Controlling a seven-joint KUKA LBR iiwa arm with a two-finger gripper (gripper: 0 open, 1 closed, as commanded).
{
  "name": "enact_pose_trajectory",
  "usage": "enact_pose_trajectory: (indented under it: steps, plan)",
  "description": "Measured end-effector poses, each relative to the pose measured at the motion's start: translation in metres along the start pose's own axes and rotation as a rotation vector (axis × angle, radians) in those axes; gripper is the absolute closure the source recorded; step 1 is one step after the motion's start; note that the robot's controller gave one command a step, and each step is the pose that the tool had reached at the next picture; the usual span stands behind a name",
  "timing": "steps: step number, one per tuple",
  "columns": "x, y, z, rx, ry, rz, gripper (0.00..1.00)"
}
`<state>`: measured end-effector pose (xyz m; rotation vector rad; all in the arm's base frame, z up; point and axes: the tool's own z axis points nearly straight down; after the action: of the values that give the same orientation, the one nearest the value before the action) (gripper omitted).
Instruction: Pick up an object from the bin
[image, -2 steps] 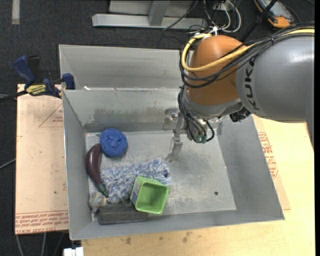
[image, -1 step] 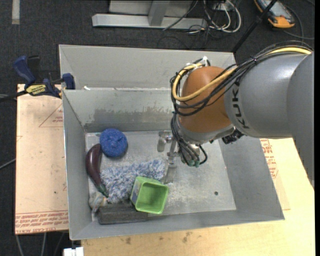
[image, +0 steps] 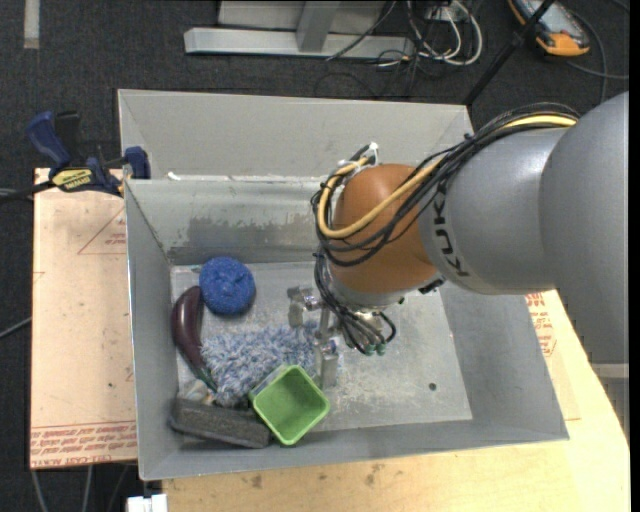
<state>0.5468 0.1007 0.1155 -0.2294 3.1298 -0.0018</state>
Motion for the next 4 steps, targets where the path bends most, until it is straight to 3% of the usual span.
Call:
enact_pose_trajectory:
  steps: [1,2,3,4]
  plan:
    - [0.002,0.012,0.013,-0.002,0.005,0.144,0.0]
    - [-0.022,0.063,0.042,0.002,-0.005,-0.189,1.0]
    - [-0.022,0.062,0.042,0.001,-0.005,-0.186,1.0]
    - [-0.029,0.078,0.001,-0.001,0.006,-0.184,1.0]
